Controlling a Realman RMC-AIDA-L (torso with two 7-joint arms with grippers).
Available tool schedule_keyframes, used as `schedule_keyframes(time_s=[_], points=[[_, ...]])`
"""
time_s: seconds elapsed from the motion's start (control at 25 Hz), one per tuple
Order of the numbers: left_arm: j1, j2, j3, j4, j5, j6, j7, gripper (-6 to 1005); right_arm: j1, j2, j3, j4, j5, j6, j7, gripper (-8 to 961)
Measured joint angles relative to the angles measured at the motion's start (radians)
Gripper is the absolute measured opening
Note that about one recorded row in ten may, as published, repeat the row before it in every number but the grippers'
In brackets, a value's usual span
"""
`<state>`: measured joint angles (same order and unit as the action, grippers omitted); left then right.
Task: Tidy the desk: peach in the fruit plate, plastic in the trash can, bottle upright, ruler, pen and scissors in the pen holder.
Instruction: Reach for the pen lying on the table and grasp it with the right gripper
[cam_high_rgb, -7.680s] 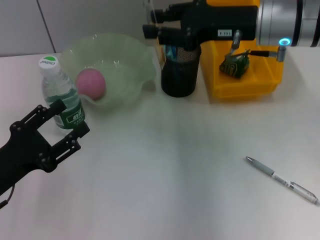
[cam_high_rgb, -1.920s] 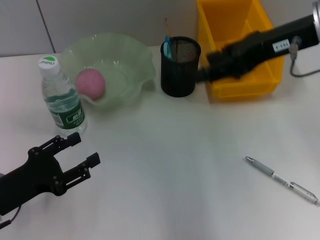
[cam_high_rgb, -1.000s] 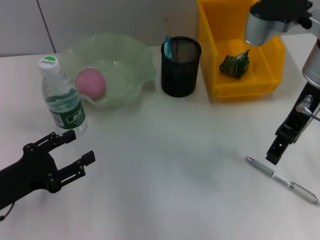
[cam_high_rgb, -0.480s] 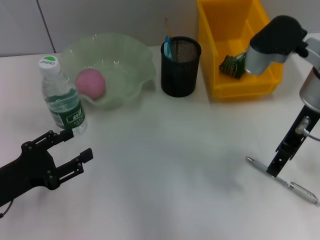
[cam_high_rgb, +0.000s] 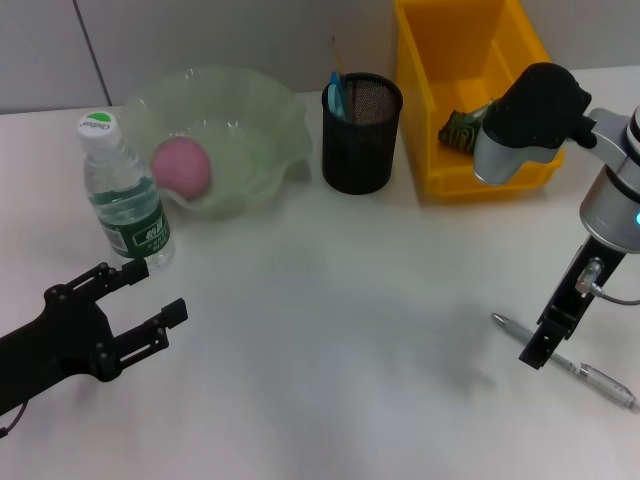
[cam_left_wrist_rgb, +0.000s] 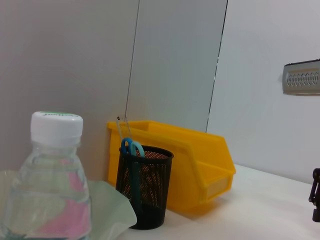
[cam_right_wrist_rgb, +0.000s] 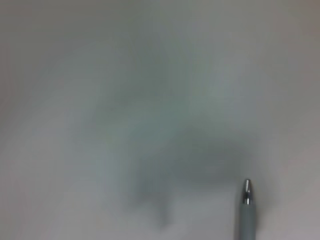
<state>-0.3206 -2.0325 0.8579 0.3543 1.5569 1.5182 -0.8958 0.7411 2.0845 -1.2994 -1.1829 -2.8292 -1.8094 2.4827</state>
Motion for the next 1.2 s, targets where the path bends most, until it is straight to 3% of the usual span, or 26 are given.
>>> schedule_keyframes(time_s=[1.2], points=[[-0.008,-0.006,0.000,0.000,0.000,-0.024,0.009,740,-0.005,-0.001,-0.038,0.040,-0.022,0.040,0.064,775]])
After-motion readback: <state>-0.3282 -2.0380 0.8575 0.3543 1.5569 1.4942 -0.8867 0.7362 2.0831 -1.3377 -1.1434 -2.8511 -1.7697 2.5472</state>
